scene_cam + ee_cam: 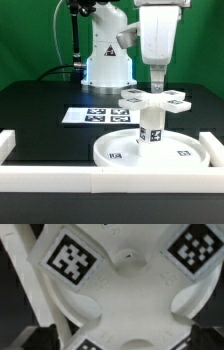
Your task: Assemble round table
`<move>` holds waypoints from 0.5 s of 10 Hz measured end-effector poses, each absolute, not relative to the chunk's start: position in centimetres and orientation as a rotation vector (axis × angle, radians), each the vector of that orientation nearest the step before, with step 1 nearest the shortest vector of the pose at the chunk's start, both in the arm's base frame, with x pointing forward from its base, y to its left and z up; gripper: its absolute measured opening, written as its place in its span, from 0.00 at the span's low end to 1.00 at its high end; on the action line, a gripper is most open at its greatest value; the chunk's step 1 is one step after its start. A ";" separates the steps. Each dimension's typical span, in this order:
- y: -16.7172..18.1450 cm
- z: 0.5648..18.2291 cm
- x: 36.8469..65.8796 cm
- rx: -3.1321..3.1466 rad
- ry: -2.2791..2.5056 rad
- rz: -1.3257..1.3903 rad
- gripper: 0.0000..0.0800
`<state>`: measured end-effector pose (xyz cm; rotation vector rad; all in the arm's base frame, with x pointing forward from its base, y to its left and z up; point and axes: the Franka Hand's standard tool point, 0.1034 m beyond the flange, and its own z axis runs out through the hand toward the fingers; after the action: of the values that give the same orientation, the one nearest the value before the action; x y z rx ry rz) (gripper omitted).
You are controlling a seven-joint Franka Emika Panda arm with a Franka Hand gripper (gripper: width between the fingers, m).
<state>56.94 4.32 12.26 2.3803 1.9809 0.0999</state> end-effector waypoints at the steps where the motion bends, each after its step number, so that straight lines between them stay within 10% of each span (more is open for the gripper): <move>1: 4.3 12.2 56.9 2.363 2.000 0.099 0.81; 5: 4.2 11.1 56.4 2.356 2.028 0.071 0.81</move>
Offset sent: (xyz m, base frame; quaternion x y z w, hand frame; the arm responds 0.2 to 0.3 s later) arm -0.0058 0.0070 -0.0110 0.0046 0.0110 -0.0299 0.9995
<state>56.39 4.23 11.09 2.3556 2.0277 0.0711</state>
